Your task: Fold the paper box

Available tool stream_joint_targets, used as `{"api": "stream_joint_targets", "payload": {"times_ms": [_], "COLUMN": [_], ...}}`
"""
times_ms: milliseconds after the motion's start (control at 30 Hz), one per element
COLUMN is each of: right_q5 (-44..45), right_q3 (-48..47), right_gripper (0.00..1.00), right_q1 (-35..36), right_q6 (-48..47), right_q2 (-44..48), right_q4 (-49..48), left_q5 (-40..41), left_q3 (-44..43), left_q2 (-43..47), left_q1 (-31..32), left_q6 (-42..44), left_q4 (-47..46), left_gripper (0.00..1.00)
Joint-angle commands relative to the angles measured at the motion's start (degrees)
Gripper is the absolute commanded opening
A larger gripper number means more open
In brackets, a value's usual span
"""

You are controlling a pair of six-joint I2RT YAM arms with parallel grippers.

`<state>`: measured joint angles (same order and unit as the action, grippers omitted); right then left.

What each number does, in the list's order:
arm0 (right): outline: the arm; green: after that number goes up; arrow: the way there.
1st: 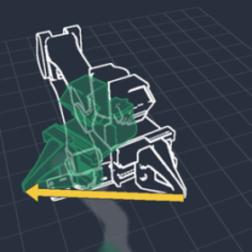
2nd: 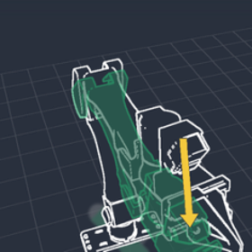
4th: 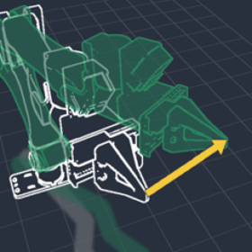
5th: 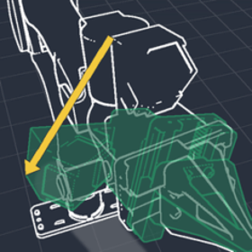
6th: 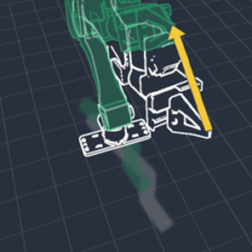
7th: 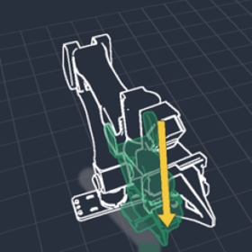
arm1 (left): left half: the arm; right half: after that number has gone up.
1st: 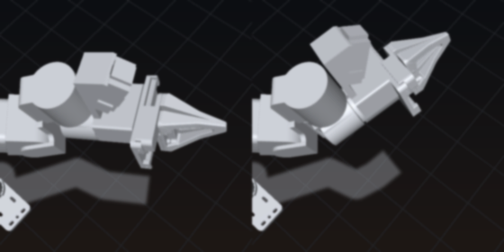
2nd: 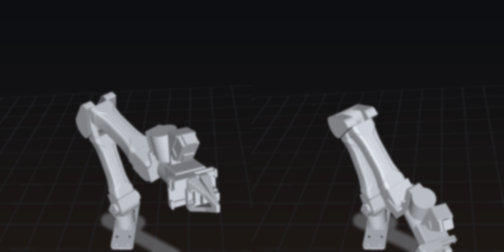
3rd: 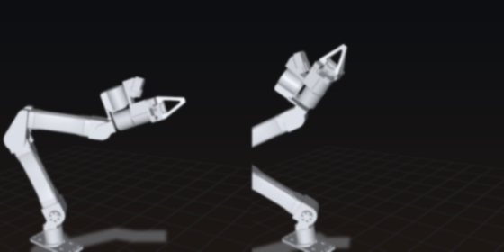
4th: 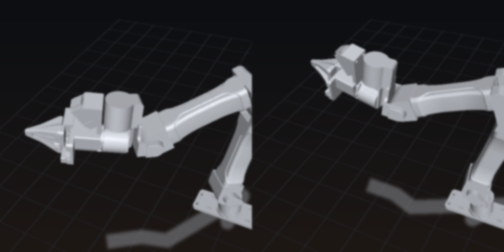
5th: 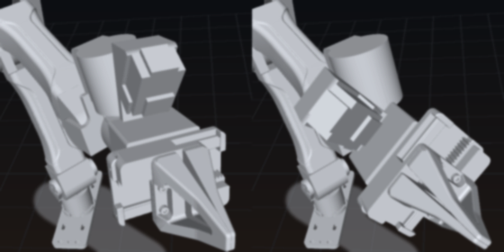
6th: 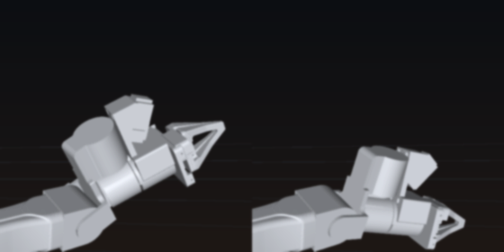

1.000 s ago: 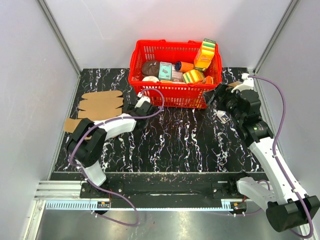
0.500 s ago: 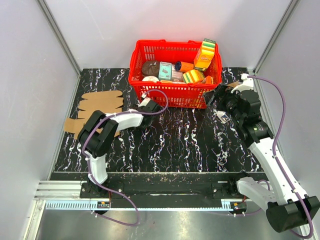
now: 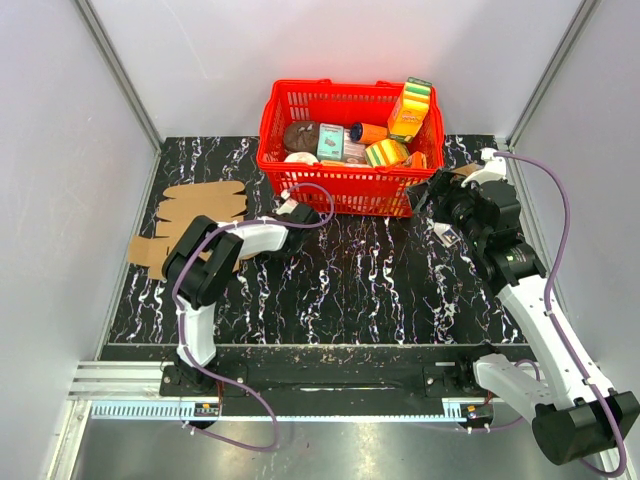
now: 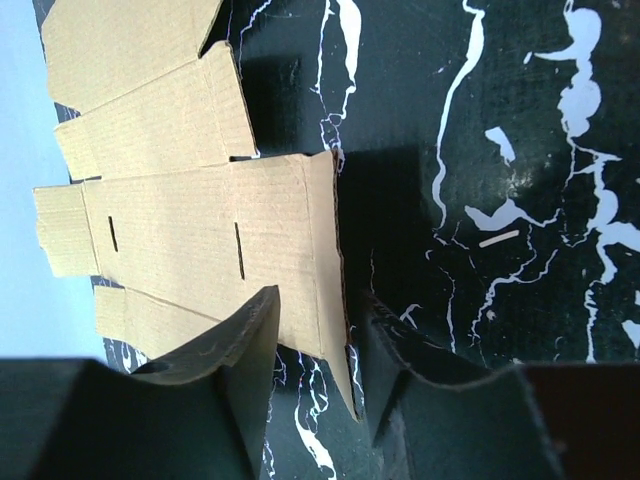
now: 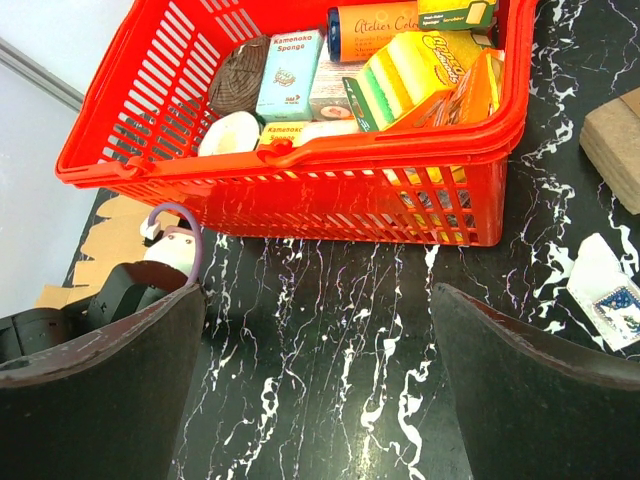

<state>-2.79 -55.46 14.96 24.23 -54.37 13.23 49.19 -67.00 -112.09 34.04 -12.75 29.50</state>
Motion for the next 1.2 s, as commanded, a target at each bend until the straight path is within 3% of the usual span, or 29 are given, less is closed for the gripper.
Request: {"api": "stream_joint_targets", "payload": {"times_ms": [0, 433, 733, 1167], "right_q5": [-1.2, -1.1, 1.5, 4.1], "right_q3": [0.2, 0.0, -2.6, -6.3], "right_gripper": [0.99, 0.99, 0.99, 0.99], "right_q1": [0.2, 0.2, 0.2, 0.2], "right_q6": [-0.6, -0.1, -0.8, -1.6], "right_q2": [1.0, 0.8, 1.5, 2.2], "right_q4": [-1.3, -1.7, 0.6, 4.1], "left_q5": [2.8, 3.4, -2.1, -10.6], "left_q3": [-2.3, -1.2, 4.4, 4.8], "left_q2": [-0.9, 1.1, 12.1, 24.5], "left_q1": [-0.3, 0.1, 7.2, 19.9], "left_q6": [1.6, 2.6, 0.5, -11.1], "left_q4": [0.4, 0.6, 7.2, 28.2], "left_gripper": [0.38, 0.0, 0.0, 0.0]}}
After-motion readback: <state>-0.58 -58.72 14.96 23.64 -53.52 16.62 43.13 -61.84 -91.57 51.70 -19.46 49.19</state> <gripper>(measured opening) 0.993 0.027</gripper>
